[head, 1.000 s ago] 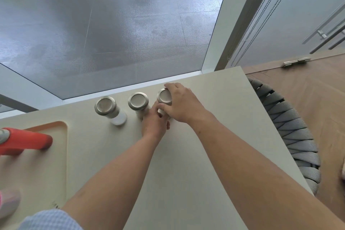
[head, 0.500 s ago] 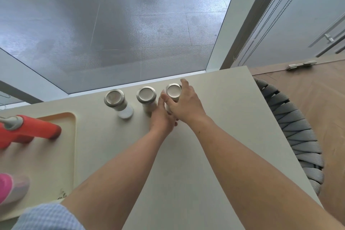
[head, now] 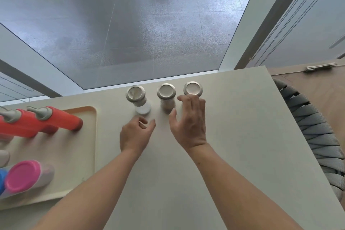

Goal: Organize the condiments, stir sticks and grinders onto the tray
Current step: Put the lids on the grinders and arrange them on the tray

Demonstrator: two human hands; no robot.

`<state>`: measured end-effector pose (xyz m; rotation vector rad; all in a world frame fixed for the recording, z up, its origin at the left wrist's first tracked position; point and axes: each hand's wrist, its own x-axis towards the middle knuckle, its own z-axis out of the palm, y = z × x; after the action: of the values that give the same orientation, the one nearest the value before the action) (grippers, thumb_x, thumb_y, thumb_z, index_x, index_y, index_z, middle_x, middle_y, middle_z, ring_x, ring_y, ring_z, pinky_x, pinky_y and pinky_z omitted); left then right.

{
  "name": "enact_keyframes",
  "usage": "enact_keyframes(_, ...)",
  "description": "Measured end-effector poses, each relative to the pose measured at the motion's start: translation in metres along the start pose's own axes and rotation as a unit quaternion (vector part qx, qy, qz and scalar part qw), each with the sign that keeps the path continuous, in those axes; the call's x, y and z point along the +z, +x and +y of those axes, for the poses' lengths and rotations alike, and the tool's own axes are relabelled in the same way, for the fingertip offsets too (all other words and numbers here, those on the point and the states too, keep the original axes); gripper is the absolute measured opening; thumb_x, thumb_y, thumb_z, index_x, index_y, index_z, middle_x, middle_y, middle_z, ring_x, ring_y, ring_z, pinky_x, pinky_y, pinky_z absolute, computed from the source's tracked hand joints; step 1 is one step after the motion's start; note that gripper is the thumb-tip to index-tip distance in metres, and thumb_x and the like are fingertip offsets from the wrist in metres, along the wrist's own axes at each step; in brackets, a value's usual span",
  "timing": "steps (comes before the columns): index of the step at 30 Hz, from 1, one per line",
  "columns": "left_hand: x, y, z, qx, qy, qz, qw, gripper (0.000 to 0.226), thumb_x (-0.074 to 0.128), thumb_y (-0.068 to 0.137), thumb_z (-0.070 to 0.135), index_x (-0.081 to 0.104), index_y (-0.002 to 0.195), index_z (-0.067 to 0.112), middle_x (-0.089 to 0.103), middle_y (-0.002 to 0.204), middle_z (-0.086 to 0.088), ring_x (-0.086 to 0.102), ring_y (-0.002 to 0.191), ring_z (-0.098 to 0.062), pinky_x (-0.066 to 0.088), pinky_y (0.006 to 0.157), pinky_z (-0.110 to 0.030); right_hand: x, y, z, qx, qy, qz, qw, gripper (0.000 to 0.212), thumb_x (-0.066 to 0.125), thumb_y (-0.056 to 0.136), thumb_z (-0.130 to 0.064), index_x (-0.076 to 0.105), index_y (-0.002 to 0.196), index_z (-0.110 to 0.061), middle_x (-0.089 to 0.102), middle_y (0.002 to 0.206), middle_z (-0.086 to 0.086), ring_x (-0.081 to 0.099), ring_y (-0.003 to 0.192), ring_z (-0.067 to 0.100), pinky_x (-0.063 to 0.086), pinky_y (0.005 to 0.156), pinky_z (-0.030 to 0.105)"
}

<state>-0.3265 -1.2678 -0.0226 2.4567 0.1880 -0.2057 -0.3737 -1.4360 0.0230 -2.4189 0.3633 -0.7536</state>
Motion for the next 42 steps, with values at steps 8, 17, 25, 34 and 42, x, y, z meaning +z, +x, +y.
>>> enact_keyframes(8, -0.023, 0.038, -0.003, 0.027, -0.065, 0.035, 0.997, 0.076, 0.087, 0.071, 0.046, 0.047, 0.133, 0.026, 0.051, 0.116, 0.006, 0.060, 0.085, -0.012, 0.044, 0.077, -0.028, 0.035, -0.001, -0.005, 0.227, 0.099, -0.144, 0.958, 0.067, 0.071, 0.089, -0.024, 0.042, 0.147, -0.006, 0.051, 0.140, 0.010, 0.051, 0.127, 0.024, 0.037, 0.107, 0.027)
enact_keyframes(17, -0.024, 0.069, 0.006, 0.048, -0.085, -0.053, 0.994, 0.051, 0.092, 0.071, 0.036, 0.068, 0.114, 0.020, 0.068, 0.110, 0.005, 0.060, 0.104, -0.009, 0.040, 0.084, -0.023, 0.065, 0.025, -0.002, 0.300, 0.130, -0.155, 0.932, 0.060, 0.080, 0.083, -0.029, 0.053, 0.136, -0.023, 0.067, 0.123, 0.001, 0.060, 0.117, 0.021, 0.044, 0.092, 0.025)
enact_keyframes(25, -0.035, 0.058, 0.002, 0.032, -0.100, -0.045, 0.994, 0.035, 0.090, 0.074, 0.035, 0.065, 0.097, 0.030, 0.067, 0.101, 0.004, 0.060, 0.097, -0.011, 0.039, 0.079, -0.023, 0.070, 0.019, -0.008, 0.278, 0.142, -0.114, 0.943, 0.035, 0.082, 0.081, -0.025, 0.062, 0.109, -0.019, 0.067, 0.100, -0.003, 0.062, 0.100, 0.019, 0.048, 0.083, 0.028)
enact_keyframes(34, -0.089, 0.035, -0.013, 0.016, -0.109, 0.005, 0.994, 0.037, 0.091, 0.073, 0.037, 0.063, 0.096, 0.030, 0.063, 0.090, 0.009, 0.060, 0.090, -0.010, 0.037, 0.065, -0.014, 0.066, 0.009, -0.059, 0.221, 0.156, -0.135, 0.953, 0.036, 0.081, 0.080, -0.029, 0.061, 0.108, -0.016, 0.064, 0.103, 0.000, 0.059, 0.096, 0.019, 0.043, 0.081, 0.027)
enact_keyframes(42, -0.164, 0.019, -0.051, 0.002, -0.105, 0.045, 0.994, 0.060, 0.091, 0.066, 0.034, 0.054, 0.113, 0.032, 0.068, 0.100, 0.008, 0.066, 0.087, -0.014, 0.052, 0.076, -0.029, 0.066, -0.004, -0.136, 0.177, 0.200, -0.211, 0.940, 0.033, 0.078, 0.077, -0.024, 0.053, 0.098, -0.018, 0.062, 0.092, -0.003, 0.056, 0.082, 0.017, 0.035, 0.059, 0.011)
